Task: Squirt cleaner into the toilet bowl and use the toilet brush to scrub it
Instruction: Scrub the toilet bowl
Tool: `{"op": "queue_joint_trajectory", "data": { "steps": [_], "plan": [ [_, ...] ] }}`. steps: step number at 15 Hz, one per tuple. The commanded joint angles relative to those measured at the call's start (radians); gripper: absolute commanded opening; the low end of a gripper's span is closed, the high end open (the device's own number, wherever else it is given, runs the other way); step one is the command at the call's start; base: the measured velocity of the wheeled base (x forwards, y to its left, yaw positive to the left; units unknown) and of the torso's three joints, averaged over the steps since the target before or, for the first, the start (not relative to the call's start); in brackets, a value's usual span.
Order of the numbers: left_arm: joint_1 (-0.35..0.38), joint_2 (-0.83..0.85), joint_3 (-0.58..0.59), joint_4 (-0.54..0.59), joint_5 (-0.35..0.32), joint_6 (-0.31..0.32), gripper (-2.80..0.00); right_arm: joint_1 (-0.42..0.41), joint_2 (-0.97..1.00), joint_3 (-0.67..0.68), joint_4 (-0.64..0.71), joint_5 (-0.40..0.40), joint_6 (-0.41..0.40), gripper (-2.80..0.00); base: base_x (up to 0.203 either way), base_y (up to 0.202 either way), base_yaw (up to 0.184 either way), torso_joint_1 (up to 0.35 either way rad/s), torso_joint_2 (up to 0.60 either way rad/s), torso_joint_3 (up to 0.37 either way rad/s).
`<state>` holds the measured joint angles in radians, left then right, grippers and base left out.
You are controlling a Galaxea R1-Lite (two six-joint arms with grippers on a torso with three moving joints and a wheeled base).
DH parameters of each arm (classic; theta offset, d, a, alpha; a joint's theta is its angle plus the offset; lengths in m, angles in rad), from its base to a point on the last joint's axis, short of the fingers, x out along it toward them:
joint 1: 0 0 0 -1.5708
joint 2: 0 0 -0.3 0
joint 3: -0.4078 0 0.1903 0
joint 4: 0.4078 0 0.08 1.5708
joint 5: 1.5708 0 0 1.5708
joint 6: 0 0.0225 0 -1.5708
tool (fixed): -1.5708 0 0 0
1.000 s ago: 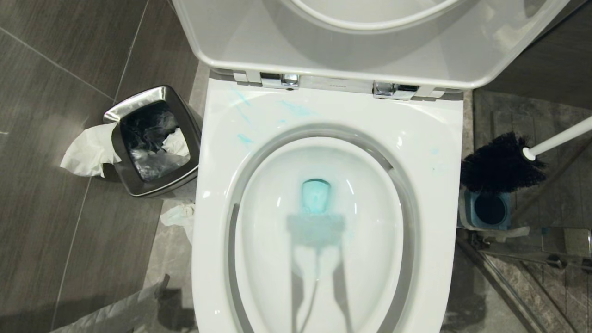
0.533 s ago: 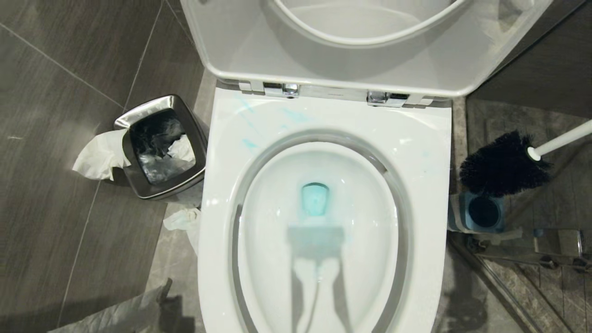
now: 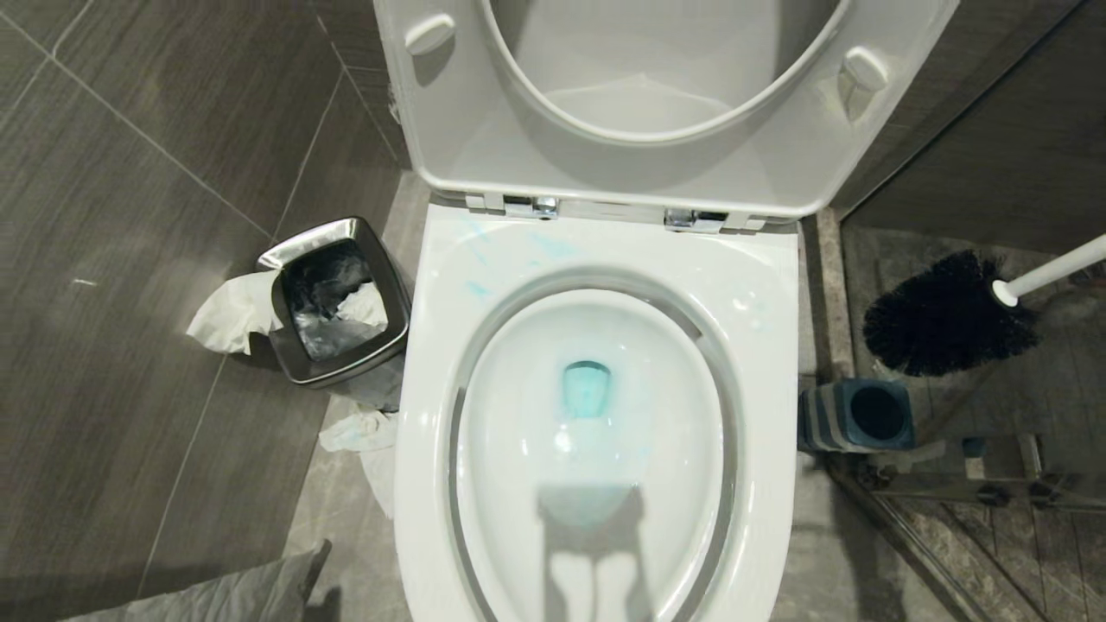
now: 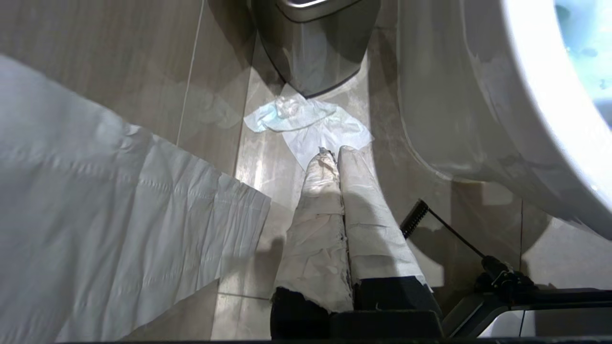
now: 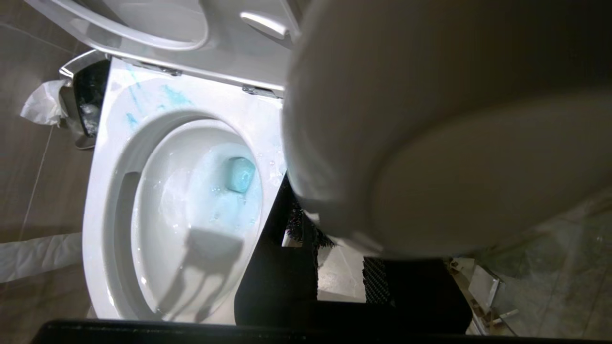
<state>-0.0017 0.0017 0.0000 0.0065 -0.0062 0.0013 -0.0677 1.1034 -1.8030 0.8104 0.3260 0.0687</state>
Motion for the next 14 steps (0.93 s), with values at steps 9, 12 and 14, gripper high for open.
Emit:
{"op": "queue_joint_trajectory", "data": {
  "steps": [9, 12, 14],
  "plan": [
    [0.000, 0.000, 0.002, 0.000, 0.001, -0.001, -2.80, 0.039, 0.018, 0.003, 0.022, -0.001, 0.003, -2.80, 0.000, 0.000, 0.000, 0.002, 0.00, 0.203],
    [0.000, 0.000, 0.002, 0.000, 0.002, -0.001, -2.80, 0.055, 0.036, 0.001, 0.033, -0.008, 0.003, -2.80, 0.000, 0.000, 0.000, 0.000, 0.00, 0.208],
    [0.000, 0.000, 0.002, 0.000, 0.000, -0.001, -2.80, 0.057, 0.060, -0.009, 0.032, -0.010, 0.031, -2.80, 0.000, 0.000, 0.000, -0.003, 0.00, 0.173]
  ]
}}
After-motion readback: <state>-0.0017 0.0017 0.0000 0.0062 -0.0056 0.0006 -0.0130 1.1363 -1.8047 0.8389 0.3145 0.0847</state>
